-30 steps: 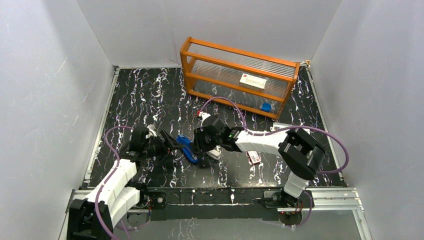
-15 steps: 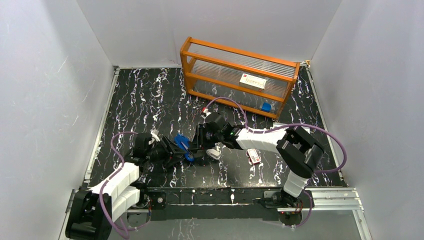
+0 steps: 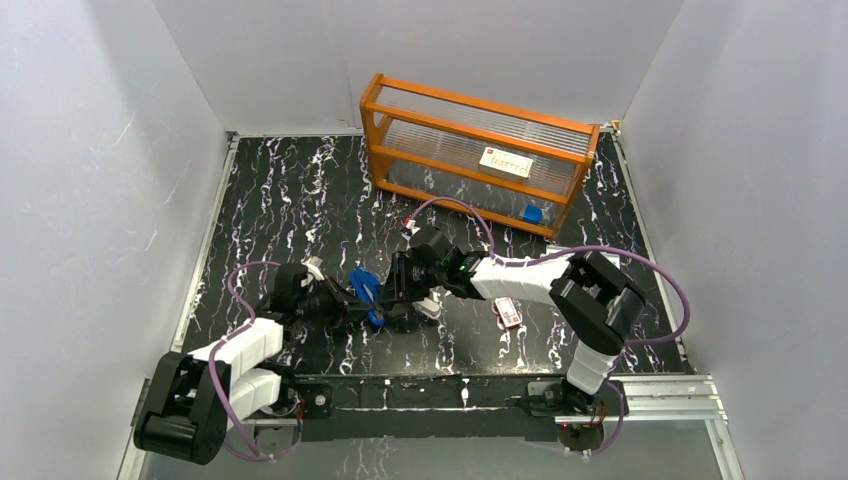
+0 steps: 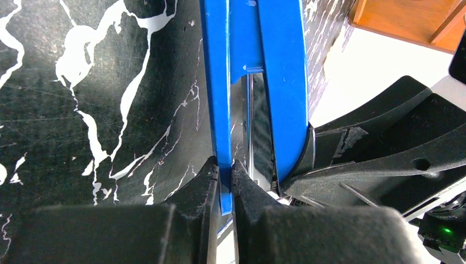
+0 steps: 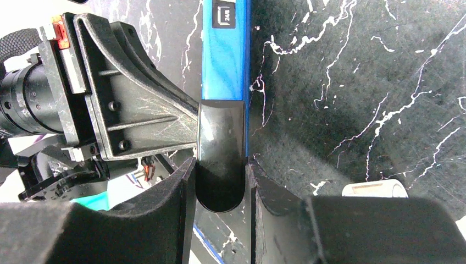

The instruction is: Load the staples into the stapler

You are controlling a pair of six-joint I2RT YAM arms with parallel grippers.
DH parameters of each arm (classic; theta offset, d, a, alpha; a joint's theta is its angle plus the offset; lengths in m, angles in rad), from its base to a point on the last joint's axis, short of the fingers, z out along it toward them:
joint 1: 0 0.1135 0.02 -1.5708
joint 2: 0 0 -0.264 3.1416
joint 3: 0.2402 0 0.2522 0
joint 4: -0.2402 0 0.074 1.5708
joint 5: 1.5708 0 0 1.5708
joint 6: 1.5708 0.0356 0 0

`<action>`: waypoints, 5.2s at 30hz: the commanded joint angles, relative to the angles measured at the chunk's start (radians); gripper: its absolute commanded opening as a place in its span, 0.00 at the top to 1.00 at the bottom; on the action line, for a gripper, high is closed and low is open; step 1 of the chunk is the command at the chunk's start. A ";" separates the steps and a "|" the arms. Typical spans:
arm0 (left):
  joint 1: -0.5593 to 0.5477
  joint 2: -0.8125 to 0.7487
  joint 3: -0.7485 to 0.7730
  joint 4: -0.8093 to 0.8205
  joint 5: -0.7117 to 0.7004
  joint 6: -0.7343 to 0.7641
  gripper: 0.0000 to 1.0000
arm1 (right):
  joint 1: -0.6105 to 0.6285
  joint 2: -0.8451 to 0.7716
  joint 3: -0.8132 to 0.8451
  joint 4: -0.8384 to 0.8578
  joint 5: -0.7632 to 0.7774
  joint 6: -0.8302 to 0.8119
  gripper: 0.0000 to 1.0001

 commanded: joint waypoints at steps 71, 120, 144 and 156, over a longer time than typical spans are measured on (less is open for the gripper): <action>-0.387 -0.313 0.032 -0.123 -0.149 0.327 1.00 | -0.311 0.011 0.738 -0.787 -0.123 -0.806 0.68; -0.389 -0.137 0.015 -0.056 -0.086 0.278 1.00 | -0.310 0.142 0.531 -0.331 -0.052 -0.438 0.37; -0.385 -0.017 0.088 -0.062 -0.161 0.170 1.00 | -0.216 -0.206 0.110 -0.270 0.030 -0.385 0.21; -0.264 0.068 0.079 0.175 -0.047 -0.011 1.00 | -0.085 -0.308 -0.193 0.015 -0.026 -0.134 0.16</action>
